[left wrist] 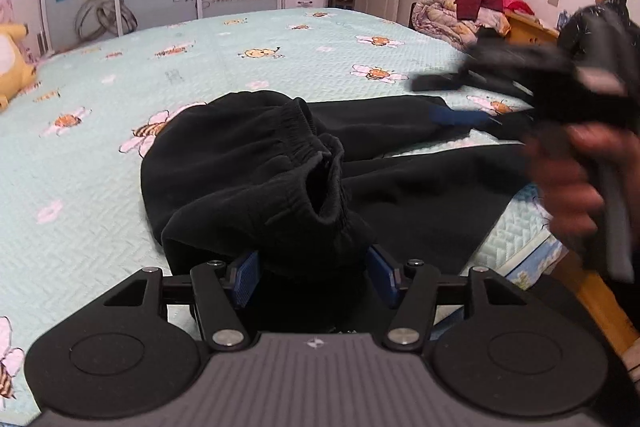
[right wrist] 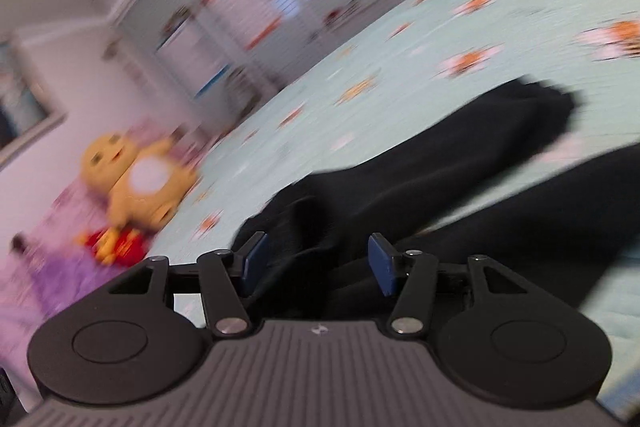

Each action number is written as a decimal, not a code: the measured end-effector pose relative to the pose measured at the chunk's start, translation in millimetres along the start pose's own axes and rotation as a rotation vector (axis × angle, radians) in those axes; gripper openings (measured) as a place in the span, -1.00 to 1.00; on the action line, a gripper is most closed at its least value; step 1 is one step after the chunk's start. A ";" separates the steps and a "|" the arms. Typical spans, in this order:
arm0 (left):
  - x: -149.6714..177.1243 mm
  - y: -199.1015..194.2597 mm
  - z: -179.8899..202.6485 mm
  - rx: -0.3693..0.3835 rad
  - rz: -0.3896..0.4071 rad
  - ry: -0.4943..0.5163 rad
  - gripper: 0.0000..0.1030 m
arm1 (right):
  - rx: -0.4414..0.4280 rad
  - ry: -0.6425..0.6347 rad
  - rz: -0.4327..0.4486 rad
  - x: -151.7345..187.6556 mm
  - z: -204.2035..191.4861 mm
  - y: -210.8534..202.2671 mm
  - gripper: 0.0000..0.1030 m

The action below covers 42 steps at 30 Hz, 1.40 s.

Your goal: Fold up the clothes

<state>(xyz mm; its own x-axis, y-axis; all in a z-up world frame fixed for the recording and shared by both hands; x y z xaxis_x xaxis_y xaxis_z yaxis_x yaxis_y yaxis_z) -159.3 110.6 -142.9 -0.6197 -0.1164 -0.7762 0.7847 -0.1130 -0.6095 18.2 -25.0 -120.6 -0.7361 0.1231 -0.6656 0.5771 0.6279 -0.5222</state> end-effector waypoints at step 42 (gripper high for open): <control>15.7 -5.8 18.1 0.101 -0.019 0.114 -0.13 | -0.066 0.319 -0.313 50.0 58.5 62.8 0.10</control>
<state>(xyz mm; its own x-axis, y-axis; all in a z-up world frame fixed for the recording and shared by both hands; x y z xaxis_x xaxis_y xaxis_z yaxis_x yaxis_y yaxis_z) -173.9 91.5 -148.7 -0.6239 -0.0012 -0.7815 0.7636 -0.2139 -0.6093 38.4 -24.3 -217.8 -0.9499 0.1432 -0.2780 0.2928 0.7193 -0.6300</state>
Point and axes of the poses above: each gripper's, at about its wrist camera, not at the fingertips, and y roughly the way its jaws point, z to its right, x to its underside, the point moved 6 cm from there along y, roughly the way its jaws point, and after that the axes turned 13 degrees about x, right-handed, at the moved point
